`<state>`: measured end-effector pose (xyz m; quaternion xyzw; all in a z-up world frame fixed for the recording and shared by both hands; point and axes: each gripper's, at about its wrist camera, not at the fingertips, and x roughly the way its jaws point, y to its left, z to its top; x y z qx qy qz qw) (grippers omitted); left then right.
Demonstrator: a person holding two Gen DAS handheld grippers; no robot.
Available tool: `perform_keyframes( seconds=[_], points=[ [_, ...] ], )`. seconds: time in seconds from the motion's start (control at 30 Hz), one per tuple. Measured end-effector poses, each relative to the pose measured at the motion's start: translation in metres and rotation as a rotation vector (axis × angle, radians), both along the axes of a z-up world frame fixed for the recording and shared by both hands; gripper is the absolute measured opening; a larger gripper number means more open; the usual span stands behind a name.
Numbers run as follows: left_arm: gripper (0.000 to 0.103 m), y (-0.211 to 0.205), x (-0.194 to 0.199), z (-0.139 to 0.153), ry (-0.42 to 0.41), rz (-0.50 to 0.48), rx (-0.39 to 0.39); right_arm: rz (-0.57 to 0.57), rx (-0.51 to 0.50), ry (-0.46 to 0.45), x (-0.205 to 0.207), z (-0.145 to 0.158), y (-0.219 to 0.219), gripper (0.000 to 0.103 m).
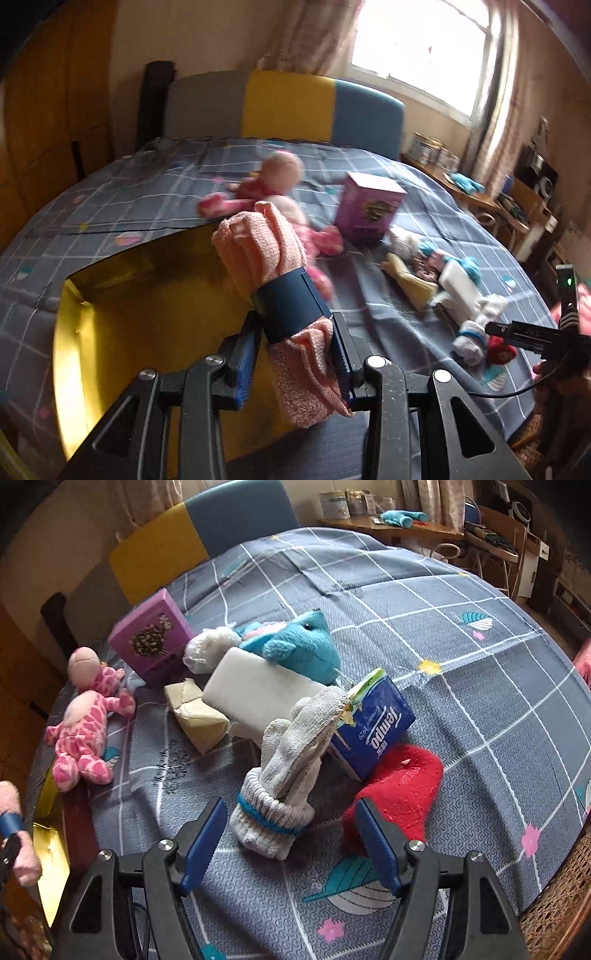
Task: Organize soft objects
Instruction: 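Carry the pink towel into the gold tray with the left gripper while the right gripper grasps the knit glove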
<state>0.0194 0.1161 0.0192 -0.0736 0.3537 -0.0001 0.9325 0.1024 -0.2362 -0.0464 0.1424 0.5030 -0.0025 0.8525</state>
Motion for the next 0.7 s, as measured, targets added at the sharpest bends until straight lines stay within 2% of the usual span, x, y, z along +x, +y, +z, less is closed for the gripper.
perform_keyframes(
  seconds=[0.17, 0.2, 0.27, 0.3, 0.43, 0.53, 0.63, 0.7],
  points=[
    [0.038, 0.042, -0.01, -0.003, 0.007, 0.1, -0.021, 0.006, -0.031, 0.049, 0.021, -0.019, 0.012, 0.073],
    [0.038, 0.047, -0.01, -0.004, 0.01, 0.114, -0.025, 0.019, -0.052, 0.062, 0.026, -0.025, 0.017, 0.066],
    [0.038, 0.064, -0.011, -0.008, 0.026, 0.156, -0.046, 0.031, -0.085, 0.08, 0.03, -0.033, 0.024, 0.045],
    [0.038, 0.069, -0.012, -0.009, 0.031, 0.166, -0.053, 0.038, -0.115, 0.059, 0.03, -0.032, 0.029, 0.041],
    [0.039, 0.092, -0.005, -0.02, 0.08, 0.213, -0.098, 0.107, -0.182, 0.039, 0.028, -0.031, 0.04, 0.039],
    [0.039, 0.105, 0.008, -0.03, 0.128, 0.23, -0.175, 0.112, -0.162, 0.045, 0.028, -0.031, 0.036, 0.039],
    [0.039, 0.108, 0.026, -0.038, 0.161, 0.23, -0.194, 0.109, -0.139, 0.053, 0.031, -0.031, 0.032, 0.039],
    [0.039, 0.111, 0.041, -0.044, 0.19, 0.234, -0.235, 0.111, -0.137, 0.053, 0.032, -0.03, 0.03, 0.039]
  ],
)
